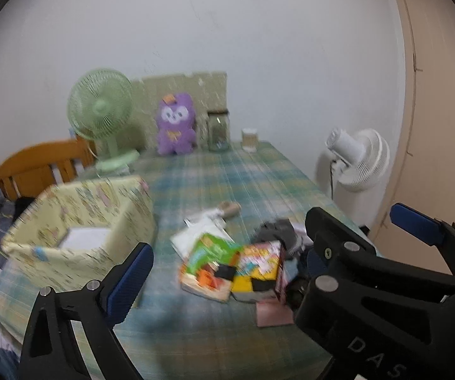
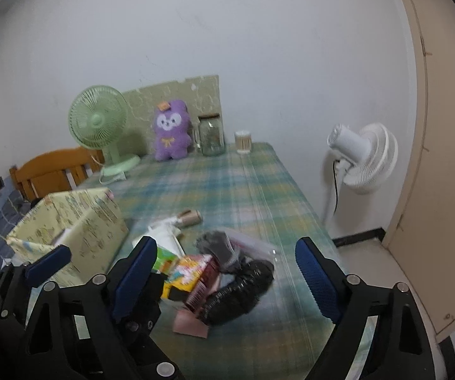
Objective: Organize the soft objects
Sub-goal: 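Grasp the yellow cartoon box with left tool while right tool grasps black bundle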
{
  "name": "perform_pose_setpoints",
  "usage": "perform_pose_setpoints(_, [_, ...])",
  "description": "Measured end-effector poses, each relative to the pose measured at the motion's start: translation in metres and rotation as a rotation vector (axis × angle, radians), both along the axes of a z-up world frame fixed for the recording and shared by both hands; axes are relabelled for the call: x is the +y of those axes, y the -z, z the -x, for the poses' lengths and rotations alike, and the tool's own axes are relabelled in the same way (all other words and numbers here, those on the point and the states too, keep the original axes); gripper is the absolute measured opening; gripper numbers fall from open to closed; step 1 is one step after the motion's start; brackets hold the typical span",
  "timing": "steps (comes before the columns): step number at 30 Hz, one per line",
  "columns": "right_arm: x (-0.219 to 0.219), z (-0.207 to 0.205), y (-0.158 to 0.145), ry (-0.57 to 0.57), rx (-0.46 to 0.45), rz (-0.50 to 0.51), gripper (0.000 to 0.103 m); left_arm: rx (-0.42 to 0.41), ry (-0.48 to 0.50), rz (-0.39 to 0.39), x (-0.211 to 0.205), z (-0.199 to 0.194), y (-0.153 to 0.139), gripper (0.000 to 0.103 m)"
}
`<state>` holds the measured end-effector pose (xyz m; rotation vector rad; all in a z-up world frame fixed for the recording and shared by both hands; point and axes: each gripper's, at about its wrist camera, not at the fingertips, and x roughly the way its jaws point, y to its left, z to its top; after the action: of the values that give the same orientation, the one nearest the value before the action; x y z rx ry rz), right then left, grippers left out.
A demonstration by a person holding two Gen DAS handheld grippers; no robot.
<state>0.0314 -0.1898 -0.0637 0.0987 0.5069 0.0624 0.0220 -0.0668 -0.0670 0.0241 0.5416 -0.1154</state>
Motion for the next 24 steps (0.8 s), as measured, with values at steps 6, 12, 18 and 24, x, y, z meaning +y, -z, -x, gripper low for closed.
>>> perform_pose_setpoints(6, [-0.006, -0.012, 0.02, 0.0, 0.051, -0.026, 0.087, 0.058, 0.007, -0.006, -0.006, -0.01, 0.019, 0.097])
perform_pose_setpoints(12, [-0.004, -0.026, 0.04, -0.019, 0.107, -0.043, 0.081, 0.11, -0.012, -0.019, -0.004, -0.019, 0.037, 0.094])
perform_pose_setpoints(18, [-0.006, -0.039, 0.053, 0.009, 0.157, -0.033, 0.079, 0.127, -0.011, -0.028, -0.011, -0.022, 0.048, 0.093])
perform_pose_setpoints(24, [-0.01, -0.048, 0.066, 0.013, 0.209, -0.037, 0.07, 0.174, -0.001, -0.034, -0.017, -0.031, 0.058, 0.09])
